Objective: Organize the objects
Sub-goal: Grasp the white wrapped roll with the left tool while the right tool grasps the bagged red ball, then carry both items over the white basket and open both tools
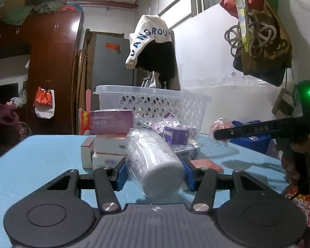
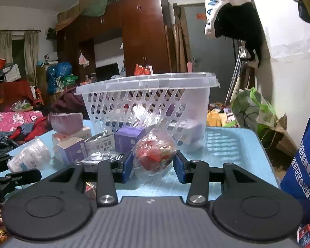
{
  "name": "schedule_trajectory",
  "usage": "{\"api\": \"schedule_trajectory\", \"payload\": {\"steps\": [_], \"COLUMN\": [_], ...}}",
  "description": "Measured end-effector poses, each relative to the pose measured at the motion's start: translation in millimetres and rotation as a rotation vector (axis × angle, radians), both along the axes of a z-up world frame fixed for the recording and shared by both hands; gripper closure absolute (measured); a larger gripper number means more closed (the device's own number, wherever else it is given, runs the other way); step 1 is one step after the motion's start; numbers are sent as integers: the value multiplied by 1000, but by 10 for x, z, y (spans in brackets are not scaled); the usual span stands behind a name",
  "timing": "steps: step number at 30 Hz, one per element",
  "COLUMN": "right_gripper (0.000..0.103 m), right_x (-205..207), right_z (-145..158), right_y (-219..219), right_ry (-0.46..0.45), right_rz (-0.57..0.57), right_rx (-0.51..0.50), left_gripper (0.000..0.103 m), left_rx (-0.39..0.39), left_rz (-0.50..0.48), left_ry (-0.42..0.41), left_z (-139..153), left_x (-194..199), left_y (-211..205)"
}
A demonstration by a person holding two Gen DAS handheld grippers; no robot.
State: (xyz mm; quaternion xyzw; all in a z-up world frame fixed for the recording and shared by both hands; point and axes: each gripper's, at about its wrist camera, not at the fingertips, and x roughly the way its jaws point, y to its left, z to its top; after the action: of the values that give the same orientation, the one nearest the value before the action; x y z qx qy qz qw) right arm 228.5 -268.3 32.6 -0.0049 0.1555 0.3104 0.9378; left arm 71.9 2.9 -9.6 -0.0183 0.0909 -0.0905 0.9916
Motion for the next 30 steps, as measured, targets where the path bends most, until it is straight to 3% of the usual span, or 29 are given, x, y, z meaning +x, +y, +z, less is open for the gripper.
{"api": "schedule_trajectory", "payload": {"steps": [16,20,23,26,30], "right_gripper": [57,57,57,57,55], "right_x": [-140,-246,-213,100,638], "right_z": [14,211,623,995,1163], "right_y": [50,-34,95,424,678], "right_ry": [-86,-131,-206,-237,-138], "right_rz": [-6,12,41,-12,-23], "right_rx": [-1,105,121,-7,-61], "left_gripper": [46,46,46,46,45], "left_rx": [-52,-63,-75,-140,-168], "left_rz": [3,-27,-32,-38,-28], "left_ry": [0,-28,-16,36,198], "left_z": [56,319,752,1166,1409], "left_x": [-19,72,424,970,1772], "left_y": [177,193,194,252,239]}}
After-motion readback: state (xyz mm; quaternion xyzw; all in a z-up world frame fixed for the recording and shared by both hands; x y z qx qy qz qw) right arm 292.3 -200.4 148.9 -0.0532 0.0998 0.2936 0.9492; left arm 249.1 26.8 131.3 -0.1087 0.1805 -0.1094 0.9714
